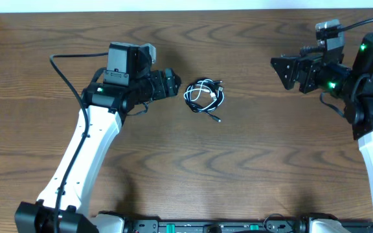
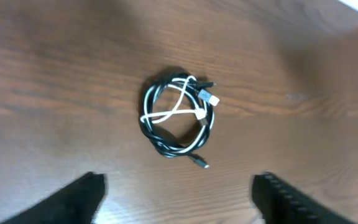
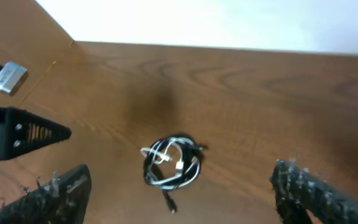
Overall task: Untangle cables
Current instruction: 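Raise both arms and move the grippers toward the cable bundle, then lower the left gripper onto the cable bundle and grasp the black cable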
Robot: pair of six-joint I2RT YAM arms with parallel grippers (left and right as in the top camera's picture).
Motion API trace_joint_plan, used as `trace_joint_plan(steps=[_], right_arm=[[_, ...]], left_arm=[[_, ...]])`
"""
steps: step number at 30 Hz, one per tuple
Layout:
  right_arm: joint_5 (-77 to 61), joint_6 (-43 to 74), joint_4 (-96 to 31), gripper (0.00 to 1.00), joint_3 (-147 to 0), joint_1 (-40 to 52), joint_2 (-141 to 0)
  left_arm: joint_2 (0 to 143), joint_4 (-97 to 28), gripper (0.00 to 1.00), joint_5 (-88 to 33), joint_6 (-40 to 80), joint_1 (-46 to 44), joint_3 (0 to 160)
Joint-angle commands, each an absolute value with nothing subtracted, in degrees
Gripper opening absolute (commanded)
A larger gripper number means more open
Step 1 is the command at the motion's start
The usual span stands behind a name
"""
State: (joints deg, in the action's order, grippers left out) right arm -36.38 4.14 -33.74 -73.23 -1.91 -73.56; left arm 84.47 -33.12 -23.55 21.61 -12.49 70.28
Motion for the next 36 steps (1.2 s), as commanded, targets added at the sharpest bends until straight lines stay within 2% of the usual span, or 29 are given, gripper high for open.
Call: trace_joint_plan(steps=[1, 3, 6, 14, 18, 28, 36], right_arm=[[-37.45, 5.61, -35.11, 0.96, -74.08, -1.85, -74.96], [-37.45, 5.76, -35.86, 0.96, -74.08, -1.76, -75.64], [-37.45, 5.76, -36.51, 0.88, -74.08, -1.76, -76.42], [-36.51, 5.76, -37.01, 0.83, -74.06, -0.58, -77.67], [-36.32, 6.46, -37.23, 0.81, -74.02, -0.10, -78.04], [-32.58, 6.76, -41.39, 0.81, -74.02, 1.50, -78.56], [-31.57, 6.79, -41.19, 0.83, -74.02, 1.50, -78.78]], left_arm=[[87.18, -32.73, 0.70, -21.76, 27.64, -14.96, 68.42], [89.45, -32.58, 0.67, -17.93, 32.45, -16.86, 68.29], [92.77, -30.92, 0.56, -14.68, 38.92, -19.79, 68.29], [100.05, -28.99, 0.50, -5.39, 51.64, -26.24, 68.29], [103.33, -28.03, 0.37, -0.54, 56.07, -27.86, 68.29], [109.25, -22.24, 0.36, 6.35, 56.27, -28.21, 68.29], [111.90, -13.26, 0.37, 6.33, 58.46, -28.23, 68.29]])
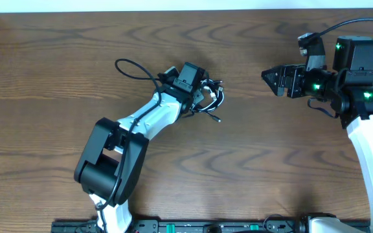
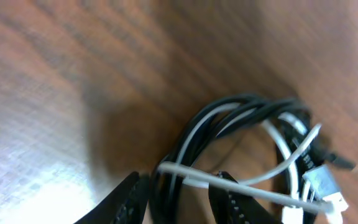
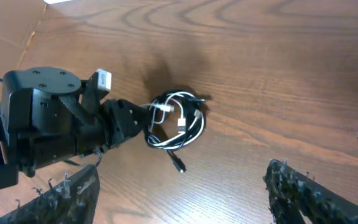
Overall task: Untangle cables
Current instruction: 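Lower the left gripper onto the cable bundle and grasp the black cable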
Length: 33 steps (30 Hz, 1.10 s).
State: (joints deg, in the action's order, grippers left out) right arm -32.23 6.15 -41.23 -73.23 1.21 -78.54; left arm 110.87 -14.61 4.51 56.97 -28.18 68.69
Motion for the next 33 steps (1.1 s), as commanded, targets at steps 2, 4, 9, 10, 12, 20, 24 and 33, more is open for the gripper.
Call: trace_joint_plan(steps=[2, 4, 9, 10, 12, 20, 24, 33], right_arm=[[-31.51, 6.55, -41.21, 0.83, -74.02, 1.50, -78.78], [-31.38, 6.55, -41.17, 0.84, -74.02, 1.50, -78.78], [-30.11, 6.59, -41.17, 0.86, -74.02, 1.50, -78.78], [-30.11, 6.59, -41.15, 0.86, -74.02, 1.50, -78.78], [-30.11, 6.59, -41.15, 0.86, -74.02, 1.50, -78.78], [-30.13, 6.61, -40.71, 0.86, -74.02, 1.52, -78.78], [-30.15, 6.61, -40.80, 0.86, -74.02, 1.61, -78.78], [-30.15, 6.61, -41.32, 0.86, -74.02, 1.61, -78.78]], left_arm=[[112.01, -11.70, 0.36, 6.39, 58.46, -28.23, 68.29], [112.09, -11.40, 0.35, 7.01, 59.27, -28.34, 68.29], [112.20, -13.45, 0.30, 6.92, 59.24, -28.38, 68.29], [112.20, -14.31, 0.29, 6.90, 59.24, -28.38, 68.29], [112.20, -16.16, 0.28, 6.90, 59.27, -28.38, 68.29], [113.32, -17.67, 0.28, 6.55, 59.24, -30.83, 68.29], [115.87, -17.04, 0.27, 6.50, 59.29, -32.27, 68.29], [115.68, -17.08, 0.08, 5.76, 58.48, -32.25, 68.42]])
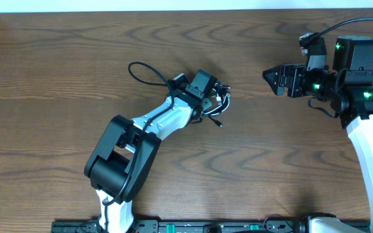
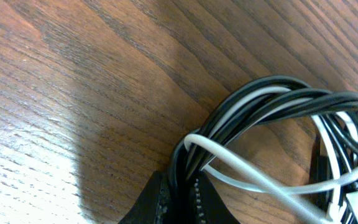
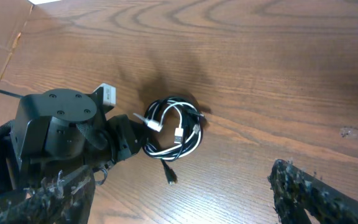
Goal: Untangle cables
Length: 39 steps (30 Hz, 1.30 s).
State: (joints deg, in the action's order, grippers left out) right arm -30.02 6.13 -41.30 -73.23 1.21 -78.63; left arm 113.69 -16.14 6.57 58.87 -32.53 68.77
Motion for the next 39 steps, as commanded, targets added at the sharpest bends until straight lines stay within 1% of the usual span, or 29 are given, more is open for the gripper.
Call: trace_joint_plan(steps=[1, 3, 5, 8, 13, 17, 19, 21, 26, 27, 30, 32, 35, 37, 38, 39], right_arm=[[-30.24, 6.61, -41.17, 0.87, -74.02, 1.61, -78.78], [-30.37, 6.61, -41.12, 0.88, -74.02, 1.74, -78.78], [-30.37, 6.61, -40.53, 0.88, -74.02, 2.02, -78.78], [-30.39, 6.85, -39.07, 0.85, -74.02, 2.81, -78.78], [-30.35, 8.51, -36.93, 0.78, -74.02, 3.92, -78.78], [-30.39, 10.94, -35.48, 0.66, -74.02, 4.45, -78.78], [-30.37, 11.40, -35.07, 0.63, -74.02, 4.97, -78.78], [-30.37, 11.81, -34.44, 0.67, -74.02, 5.91, -78.89], [-30.41, 10.57, -33.15, 0.71, -74.02, 8.62, -80.16], [-30.61, 9.21, -33.41, 0.70, -74.02, 9.02, -80.53], [-34.17, 0.38, -36.51, 0.71, -74.02, 9.41, -81.54], [-35.11, -2.74, -38.46, 0.69, -74.02, 9.06, -81.80], [-35.31, -3.95, -39.72, 0.65, -74.02, 7.97, -81.78], [-37.26, -4.36, -39.44, 0.64, -74.02, 7.05, -81.80], [-39.29, -5.32, -39.20, 0.65, -74.02, 6.63, -82.04], [-41.76, -6.17, -38.89, 0.69, -74.02, 6.28, -82.28]], left_arm=[[115.02, -17.06, 0.07, 4.43, 57.52, -32.14, 68.51], [113.25, -16.97, 0.07, -0.10, 57.04, -31.81, 69.10], [110.76, -15.22, 0.08, -8.08, 54.15, -31.07, 69.95], [106.91, -9.47, 0.07, -18.22, 48.36, -29.89, 70.08], [100.64, -6.90, 0.07, -30.35, 41.32, -26.46, 70.11], [97.95, -6.94, 0.07, -42.24, 33.15, -22.90, 70.11], [97.71, -6.96, 0.08, -48.25, 29.95, -21.26, 70.11], [97.76, -7.40, 0.07, -53.25, 26.24, -19.99, 70.08], [97.78, -9.80, 0.08, -59.94, 20.47, -18.92, 70.08], [97.78, -10.07, 0.08, -61.12, 19.62, -18.92, 70.08], [97.80, -10.15, 0.08, -65.23, 18.83, -18.65, 70.08], [97.84, -10.11, 0.08, -67.79, 18.76, -17.98, 70.08], [98.17, -9.72, 0.07, -73.06, 17.91, -16.16, 70.08], [98.50, -9.45, 0.08, -77.21, 16.82, -14.74, 70.08], [98.74, -9.13, 0.08, -79.59, 16.08, -14.00, 70.08], [99.07, -8.38, 0.07, -82.11, 16.08, -13.17, 70.08]])
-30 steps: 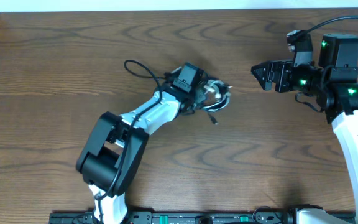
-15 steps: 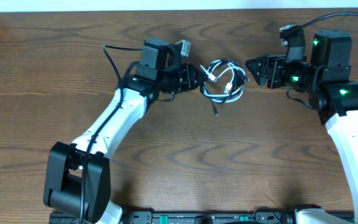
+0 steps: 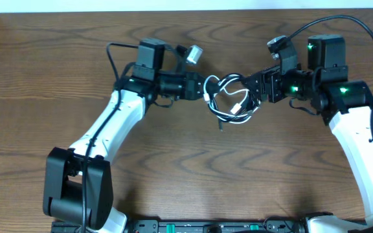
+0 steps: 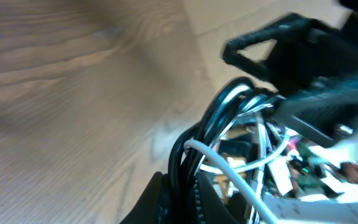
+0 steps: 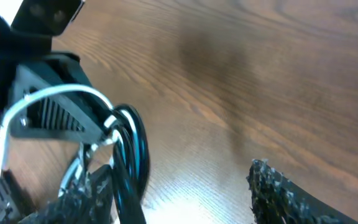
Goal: Untangle cables
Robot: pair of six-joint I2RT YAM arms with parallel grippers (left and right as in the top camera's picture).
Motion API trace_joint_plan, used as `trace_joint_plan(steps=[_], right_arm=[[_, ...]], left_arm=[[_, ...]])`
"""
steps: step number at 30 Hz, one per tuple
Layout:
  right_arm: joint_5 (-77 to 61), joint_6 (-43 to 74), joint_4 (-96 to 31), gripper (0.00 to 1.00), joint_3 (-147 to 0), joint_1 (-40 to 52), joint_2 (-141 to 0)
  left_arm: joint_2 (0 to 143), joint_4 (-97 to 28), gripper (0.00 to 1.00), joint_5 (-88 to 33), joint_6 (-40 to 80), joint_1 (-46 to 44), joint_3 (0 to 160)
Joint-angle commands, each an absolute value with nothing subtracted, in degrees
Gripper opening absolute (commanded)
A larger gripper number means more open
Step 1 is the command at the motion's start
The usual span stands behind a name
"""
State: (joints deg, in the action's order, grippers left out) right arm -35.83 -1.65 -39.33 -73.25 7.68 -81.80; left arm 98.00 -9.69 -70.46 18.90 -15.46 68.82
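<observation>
The cable bundle (image 3: 230,98), black and white cables coiled together, hangs between the two arms near the table's middle. My left gripper (image 3: 204,86) is shut on the bundle's left edge; in the left wrist view its fingers (image 4: 166,200) pinch several black strands (image 4: 199,144). My right gripper (image 3: 256,90) is open at the bundle's right side. In the right wrist view a black loop (image 5: 133,157) lies just inside the left finger (image 5: 86,200), with the right finger (image 5: 284,194) far off. A white cable (image 5: 55,98) arcs over the left gripper's tip.
The wooden table (image 3: 186,168) spreads all round. A white plug (image 3: 192,54) sticks up above the left wrist. The left arm's own black lead (image 3: 112,55) loops behind it. The table's back edge (image 3: 186,9) meets a white wall.
The left gripper, still shut on the bundle, has turned and carried it rightward, apparently off the table. The right gripper has come left from about a hand's width away to the bundle's right side.
The bundle first lay on the table between both open grippers. Then the left gripper stood open round the bundle's left edge, and after that was shut on it. Now the bundle is held up and the open right gripper reaches it.
</observation>
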Motion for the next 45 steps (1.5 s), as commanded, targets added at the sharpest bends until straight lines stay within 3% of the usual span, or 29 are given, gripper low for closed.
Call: trace_joint_plan(steps=[1, 5, 14, 16, 22, 30, 38, 45], right_arm=[[-43.00, -6.35, -38.57, 0.69, -74.02, 6.17, -82.59], [-50.94, -6.33, -37.30, 0.69, -74.02, 6.31, -84.97], [-65.19, -5.72, -34.92, 0.56, -74.02, 6.31, -91.92], [-67.72, -4.36, -33.12, 0.48, -74.02, 6.31, -92.64], [-68.34, 1.34, -27.86, 0.01, -74.02, 6.02, -92.79], [-64.58, 5.80, -28.93, 0.01, -74.02, 7.99, -92.79], [-48.88, 14.74, -34.52, 0.01, -74.04, 11.07, -91.92], [-27.11, 19.73, -41.25, 0.01, -74.06, 15.81, -86.19]], left_arm=[[99.24, -8.12, 0.07, -82.83, 16.10, -12.88, 70.08], [99.98, -7.55, 0.07, -83.96, 16.43, -11.55, 70.08], [100.01, -3.51, 0.08, -79.59, 23.29, -9.34, 70.08], [100.01, -2.94, 0.07, -78.22, 24.08, -8.84, 70.08], [100.01, -2.48, 0.08, -69.56, 29.41, -8.10, 70.08], [100.01, -2.46, 0.08, -57.82, 37.58, -8.16, 70.08], [100.01, -3.16, 0.07, -47.77, 42.13, -8.23, 70.04], [100.01, -12.25, 0.08, -36.32, 42.04, -10.15, 69.43]])
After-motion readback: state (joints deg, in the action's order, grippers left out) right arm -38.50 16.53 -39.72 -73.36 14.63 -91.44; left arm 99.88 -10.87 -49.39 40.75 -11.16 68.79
